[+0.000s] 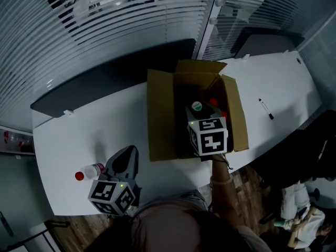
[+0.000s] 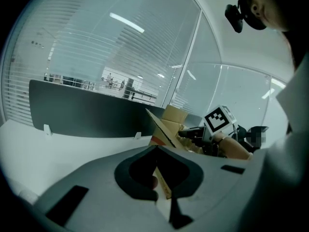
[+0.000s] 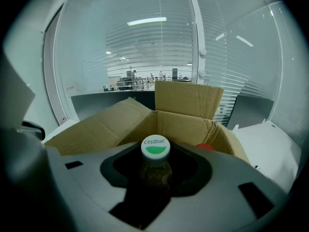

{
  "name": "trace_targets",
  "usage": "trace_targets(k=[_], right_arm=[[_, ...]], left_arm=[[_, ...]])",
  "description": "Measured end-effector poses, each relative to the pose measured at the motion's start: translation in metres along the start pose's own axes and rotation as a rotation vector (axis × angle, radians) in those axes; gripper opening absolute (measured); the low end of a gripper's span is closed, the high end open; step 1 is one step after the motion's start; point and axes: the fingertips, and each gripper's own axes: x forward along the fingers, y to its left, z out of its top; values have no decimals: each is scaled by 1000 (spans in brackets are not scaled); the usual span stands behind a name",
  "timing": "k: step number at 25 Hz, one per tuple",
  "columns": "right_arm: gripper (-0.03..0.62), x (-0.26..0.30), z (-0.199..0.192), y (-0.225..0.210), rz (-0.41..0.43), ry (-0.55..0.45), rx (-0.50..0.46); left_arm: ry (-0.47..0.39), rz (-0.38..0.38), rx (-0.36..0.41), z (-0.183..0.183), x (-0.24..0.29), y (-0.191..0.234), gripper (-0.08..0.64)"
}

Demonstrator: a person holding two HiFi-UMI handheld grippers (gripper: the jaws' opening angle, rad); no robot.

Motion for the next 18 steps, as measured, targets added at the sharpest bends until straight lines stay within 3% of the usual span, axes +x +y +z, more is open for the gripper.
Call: trace_targets(k=[11, 18], right_arm=[[181, -40, 22, 5, -14, -86, -34], [181, -74, 31, 11, -30, -139, -62]], left_arm=[[-21, -28, 39, 0, -18, -10, 8], [-47, -44, 23, -5, -35, -18, 8]])
